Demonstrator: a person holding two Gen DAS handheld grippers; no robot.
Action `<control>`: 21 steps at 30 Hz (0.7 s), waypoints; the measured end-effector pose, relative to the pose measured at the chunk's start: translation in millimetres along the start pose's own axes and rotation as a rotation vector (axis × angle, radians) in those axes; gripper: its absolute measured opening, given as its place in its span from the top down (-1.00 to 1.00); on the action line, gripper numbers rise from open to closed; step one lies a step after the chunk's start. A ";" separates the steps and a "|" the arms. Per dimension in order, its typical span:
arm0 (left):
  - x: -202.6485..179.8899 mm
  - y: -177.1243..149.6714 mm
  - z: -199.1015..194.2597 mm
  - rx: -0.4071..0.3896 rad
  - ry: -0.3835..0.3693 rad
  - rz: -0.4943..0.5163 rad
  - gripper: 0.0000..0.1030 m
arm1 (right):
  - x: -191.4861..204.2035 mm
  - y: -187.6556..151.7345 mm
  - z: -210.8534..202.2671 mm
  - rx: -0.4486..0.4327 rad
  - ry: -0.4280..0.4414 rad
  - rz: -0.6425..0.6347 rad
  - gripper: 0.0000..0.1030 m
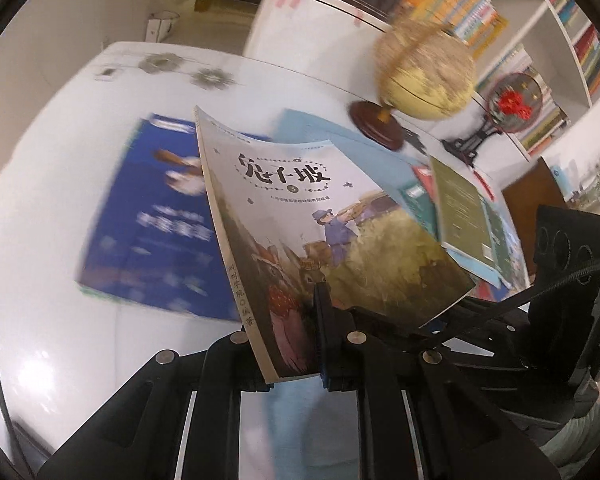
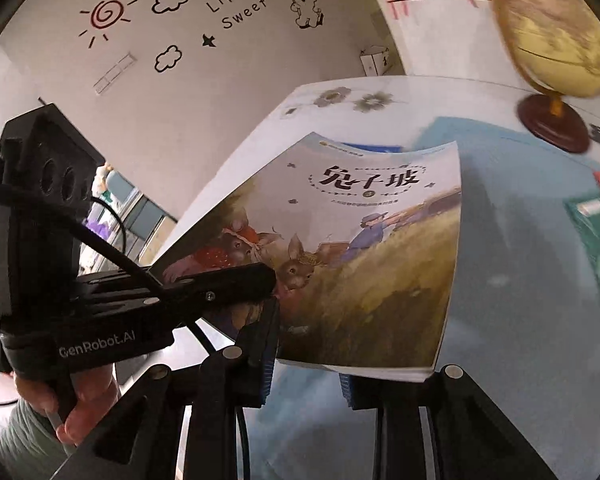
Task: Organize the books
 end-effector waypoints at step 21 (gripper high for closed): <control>120.7 25.6 30.4 0.158 -0.083 -0.126 0.37 | 23.1 27.8 87.1 0.074 0.041 0.255 0.49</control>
Point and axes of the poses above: each gripper's, at about its wrist camera, not at the fingertips, and z roughly the way its jaws point, x to its left, y to its top, the point moved 5 cm from there along z, roughly the way its jaws point, and after that the axes turned 5 degrees about x, right-handed, at the moved point
